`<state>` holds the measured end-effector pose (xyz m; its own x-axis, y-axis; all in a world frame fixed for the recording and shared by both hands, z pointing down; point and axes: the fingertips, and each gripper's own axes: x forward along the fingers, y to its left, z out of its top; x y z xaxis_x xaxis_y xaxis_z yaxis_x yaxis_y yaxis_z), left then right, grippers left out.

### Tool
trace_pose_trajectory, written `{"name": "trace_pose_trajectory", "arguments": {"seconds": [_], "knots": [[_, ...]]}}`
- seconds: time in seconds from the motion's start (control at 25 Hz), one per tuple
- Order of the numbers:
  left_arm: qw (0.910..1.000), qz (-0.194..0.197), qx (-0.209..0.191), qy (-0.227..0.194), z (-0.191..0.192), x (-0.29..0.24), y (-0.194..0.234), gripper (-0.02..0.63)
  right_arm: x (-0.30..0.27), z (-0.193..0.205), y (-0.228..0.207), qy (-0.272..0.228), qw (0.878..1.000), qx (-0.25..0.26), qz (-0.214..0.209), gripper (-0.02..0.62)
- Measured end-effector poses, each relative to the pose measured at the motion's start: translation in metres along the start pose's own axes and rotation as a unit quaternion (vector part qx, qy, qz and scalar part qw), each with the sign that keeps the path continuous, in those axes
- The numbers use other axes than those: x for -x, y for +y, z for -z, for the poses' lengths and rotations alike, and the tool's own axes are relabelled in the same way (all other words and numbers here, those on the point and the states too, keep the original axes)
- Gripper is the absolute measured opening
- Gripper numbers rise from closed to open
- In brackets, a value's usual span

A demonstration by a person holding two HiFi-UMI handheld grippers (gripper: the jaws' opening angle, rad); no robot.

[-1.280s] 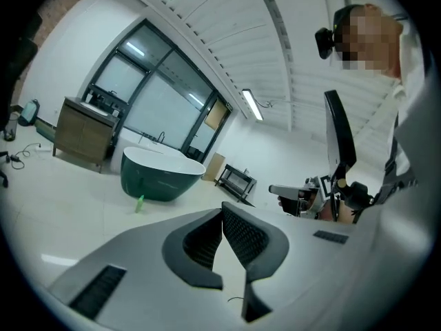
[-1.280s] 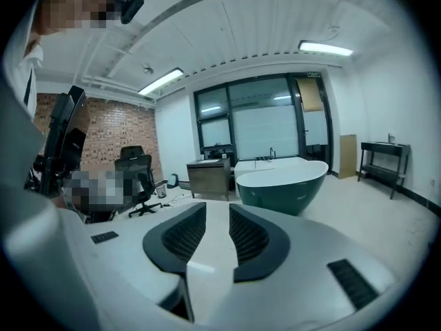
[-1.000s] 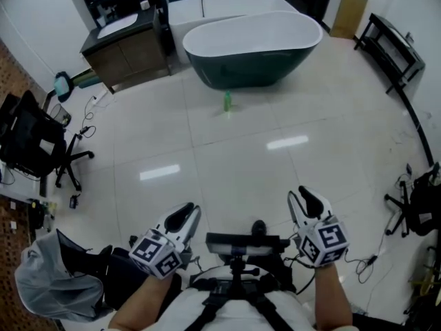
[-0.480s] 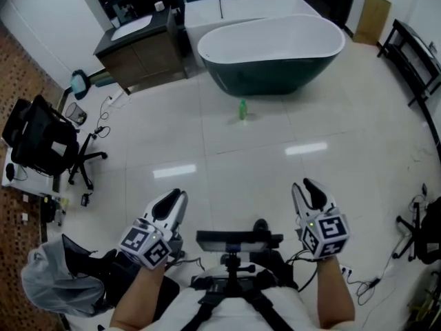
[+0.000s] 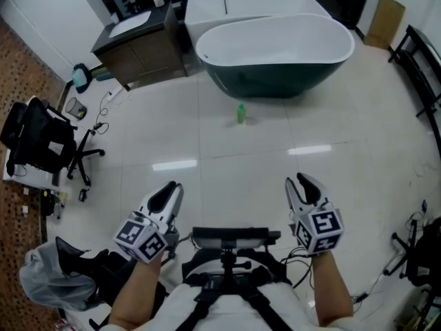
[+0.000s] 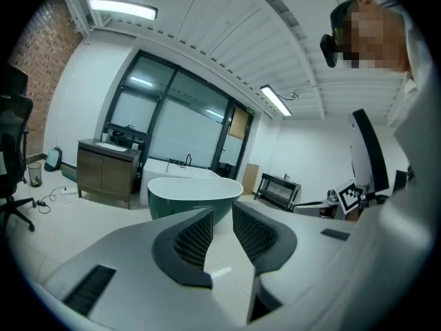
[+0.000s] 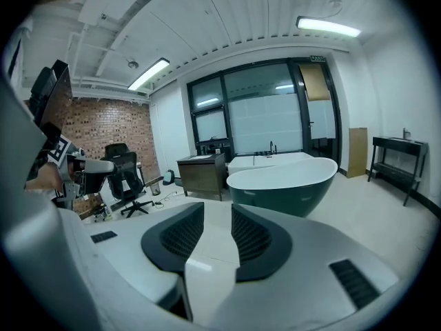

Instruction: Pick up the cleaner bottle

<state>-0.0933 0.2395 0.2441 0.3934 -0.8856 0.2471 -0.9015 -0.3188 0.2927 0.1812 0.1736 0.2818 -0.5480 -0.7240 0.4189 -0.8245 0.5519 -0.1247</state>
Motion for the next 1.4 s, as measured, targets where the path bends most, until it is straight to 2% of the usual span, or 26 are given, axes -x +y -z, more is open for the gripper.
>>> {"name": "trace_pose_trajectory", "arguments": {"seconds": [0.32,0.64,0.8,1.0,1.24,1.4], "knots": [[0.9998,0.014,0.002,0.015,-0.008,-0.049,0.017,0.089,-0.038,-0.009,-0.014,0.021,1.0,-0.009,0.002,0.123],[0.997,0.063,0.02,0.041,-0.011,-0.104,0.077,0.089,-0.093,-0.026,-0.01,0.03,0.998,-0.026,0.051,0.123],[0.994,0.098,0.009,0.048,-0.031,-0.132,0.11,0.089,-0.127,-0.043,0.002,0.04,0.996,-0.042,0.069,0.123],[0.9915,0.116,0.003,0.059,-0.054,-0.158,0.156,0.089,-0.17,-0.075,0.019,0.029,0.994,-0.053,0.088,0.123],[0.9868,0.146,-0.028,0.063,-0.076,-0.189,0.177,0.089,-0.194,-0.081,0.018,0.033,0.992,-0.059,0.111,0.123],[0.9859,0.15,-0.033,0.067,-0.083,-0.206,0.189,0.089,-0.207,-0.086,0.017,0.032,0.991,-0.058,0.116,0.123]]}}
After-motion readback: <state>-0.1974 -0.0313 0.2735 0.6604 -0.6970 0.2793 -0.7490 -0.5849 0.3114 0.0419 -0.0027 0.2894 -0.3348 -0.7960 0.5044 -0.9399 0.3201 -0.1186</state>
